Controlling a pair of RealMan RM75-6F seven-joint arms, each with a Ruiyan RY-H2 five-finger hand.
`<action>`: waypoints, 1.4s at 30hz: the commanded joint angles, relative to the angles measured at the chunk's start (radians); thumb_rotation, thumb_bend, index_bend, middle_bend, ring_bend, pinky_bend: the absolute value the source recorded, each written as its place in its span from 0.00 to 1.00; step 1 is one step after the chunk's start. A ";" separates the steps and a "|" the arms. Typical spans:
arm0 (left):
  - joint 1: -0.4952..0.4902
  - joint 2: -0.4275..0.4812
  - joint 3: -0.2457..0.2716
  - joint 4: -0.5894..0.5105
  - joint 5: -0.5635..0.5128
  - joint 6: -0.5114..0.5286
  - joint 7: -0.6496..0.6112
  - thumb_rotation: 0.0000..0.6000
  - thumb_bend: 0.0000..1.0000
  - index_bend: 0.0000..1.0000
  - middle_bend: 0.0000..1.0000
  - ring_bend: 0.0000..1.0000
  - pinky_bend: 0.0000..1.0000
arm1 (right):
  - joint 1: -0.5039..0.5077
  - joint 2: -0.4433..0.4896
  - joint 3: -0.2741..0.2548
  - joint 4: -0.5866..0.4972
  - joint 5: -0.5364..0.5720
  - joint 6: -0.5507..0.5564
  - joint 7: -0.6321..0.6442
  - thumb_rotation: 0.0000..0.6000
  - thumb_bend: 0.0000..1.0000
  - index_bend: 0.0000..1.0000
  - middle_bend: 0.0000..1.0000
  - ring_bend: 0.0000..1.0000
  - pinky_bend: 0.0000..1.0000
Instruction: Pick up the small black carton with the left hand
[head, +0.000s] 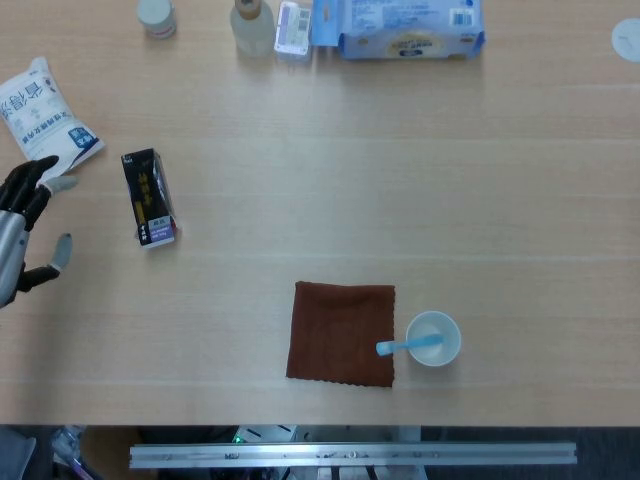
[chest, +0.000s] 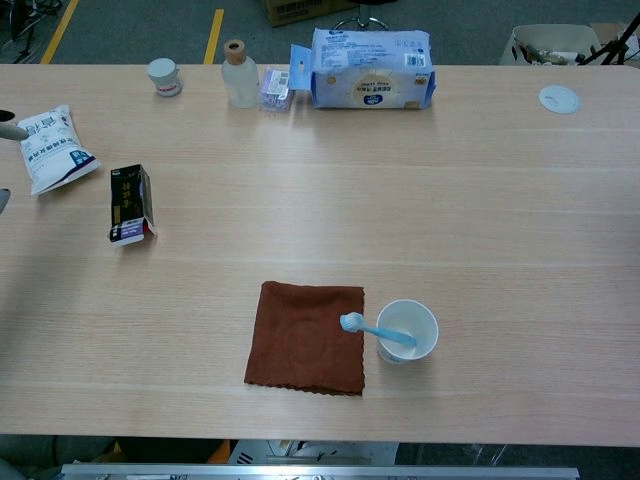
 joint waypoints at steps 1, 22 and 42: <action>-0.018 -0.029 -0.001 0.039 0.009 -0.010 -0.018 1.00 0.37 0.14 0.04 0.04 0.19 | 0.002 0.005 0.004 -0.008 -0.002 0.004 -0.007 1.00 0.19 0.10 0.12 0.09 0.18; -0.132 -0.174 -0.009 0.229 0.013 -0.119 0.064 1.00 0.20 0.00 0.00 0.00 0.04 | 0.000 0.014 0.010 0.007 0.009 0.016 0.025 1.00 0.19 0.10 0.12 0.09 0.18; -0.167 -0.327 0.010 0.519 0.029 -0.092 0.113 1.00 0.17 0.00 0.00 0.00 0.00 | 0.000 0.005 0.001 0.021 0.010 0.007 0.027 1.00 0.19 0.10 0.12 0.09 0.18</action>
